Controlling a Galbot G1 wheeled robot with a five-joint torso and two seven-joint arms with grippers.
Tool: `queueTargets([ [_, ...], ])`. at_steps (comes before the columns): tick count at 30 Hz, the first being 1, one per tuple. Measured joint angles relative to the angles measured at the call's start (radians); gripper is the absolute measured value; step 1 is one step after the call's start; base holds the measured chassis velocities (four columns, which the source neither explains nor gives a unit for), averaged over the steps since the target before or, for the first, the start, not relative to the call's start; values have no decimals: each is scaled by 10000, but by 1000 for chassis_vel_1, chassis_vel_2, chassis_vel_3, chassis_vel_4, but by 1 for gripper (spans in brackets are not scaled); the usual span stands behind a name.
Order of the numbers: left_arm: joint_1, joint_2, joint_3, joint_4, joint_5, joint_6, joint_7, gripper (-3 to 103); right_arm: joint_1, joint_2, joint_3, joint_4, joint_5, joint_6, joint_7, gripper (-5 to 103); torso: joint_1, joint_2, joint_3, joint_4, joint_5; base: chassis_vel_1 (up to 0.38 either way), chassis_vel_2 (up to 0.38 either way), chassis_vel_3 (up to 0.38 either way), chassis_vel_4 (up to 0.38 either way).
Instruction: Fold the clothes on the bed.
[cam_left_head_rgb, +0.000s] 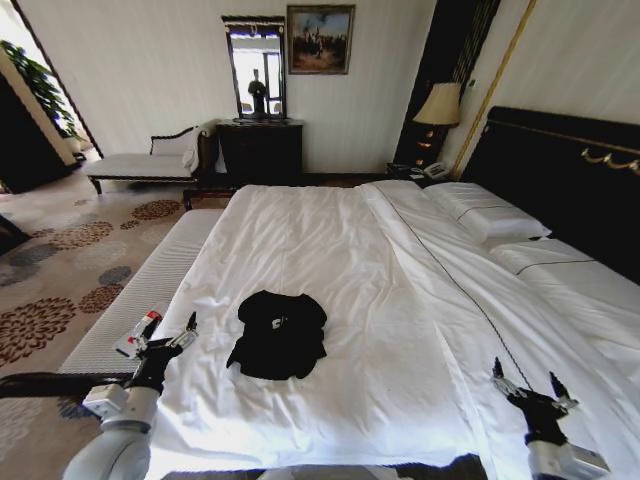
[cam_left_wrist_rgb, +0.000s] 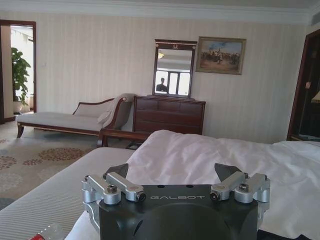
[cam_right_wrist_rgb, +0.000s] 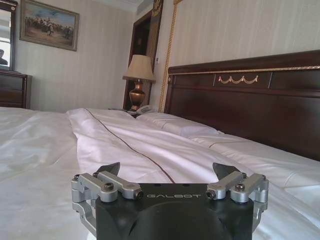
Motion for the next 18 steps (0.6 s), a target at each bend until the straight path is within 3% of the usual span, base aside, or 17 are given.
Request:
queueTargets([
  [18, 198, -2, 15, 350, -31, 10, -22, 97, -81, 191, -423, 274, 61, -81, 103, 100, 0, 0, 0, 0, 1, 0, 0, 0, 0],
])
